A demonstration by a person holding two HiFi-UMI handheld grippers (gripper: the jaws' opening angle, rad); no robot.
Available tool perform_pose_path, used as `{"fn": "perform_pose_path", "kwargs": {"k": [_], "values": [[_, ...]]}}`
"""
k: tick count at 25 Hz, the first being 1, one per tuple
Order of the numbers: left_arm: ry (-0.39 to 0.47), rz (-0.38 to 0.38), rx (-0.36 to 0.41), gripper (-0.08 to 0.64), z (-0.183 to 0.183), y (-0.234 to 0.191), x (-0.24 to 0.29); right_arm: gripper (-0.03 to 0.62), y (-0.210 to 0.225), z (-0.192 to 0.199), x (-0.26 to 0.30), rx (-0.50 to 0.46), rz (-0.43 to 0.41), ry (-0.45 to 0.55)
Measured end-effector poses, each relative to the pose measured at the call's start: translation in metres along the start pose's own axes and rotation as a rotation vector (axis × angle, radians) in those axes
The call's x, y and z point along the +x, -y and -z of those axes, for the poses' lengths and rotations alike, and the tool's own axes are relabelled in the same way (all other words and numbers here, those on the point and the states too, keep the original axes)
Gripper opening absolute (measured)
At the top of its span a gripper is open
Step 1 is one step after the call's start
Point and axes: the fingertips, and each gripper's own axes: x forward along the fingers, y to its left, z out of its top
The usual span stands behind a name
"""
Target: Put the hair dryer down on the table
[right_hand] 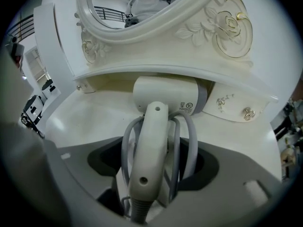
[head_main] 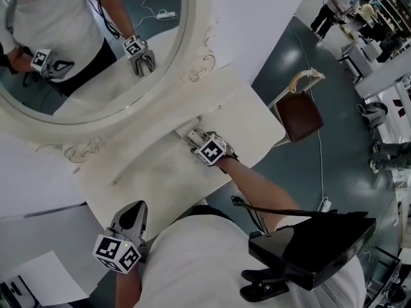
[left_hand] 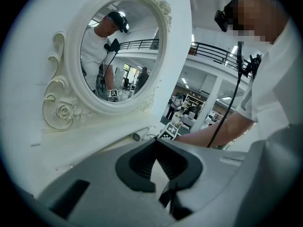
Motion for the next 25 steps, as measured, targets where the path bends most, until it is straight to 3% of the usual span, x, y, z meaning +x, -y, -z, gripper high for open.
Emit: {"fn": "perform_pose_path", "kwargs": {"k": [8,25], "values": [[0.013,-0.006,-0.007,0.002,0.017,-0.01,-0.036,0.381,0.006,0.008,-0.009,0.056,0.074,-0.004],[0.044,0.055,0.024,0.002,0.051,-0.004,-0.115,0.389,-0.026,0.026,-0.098,0.177,0.22,0.092]]}}
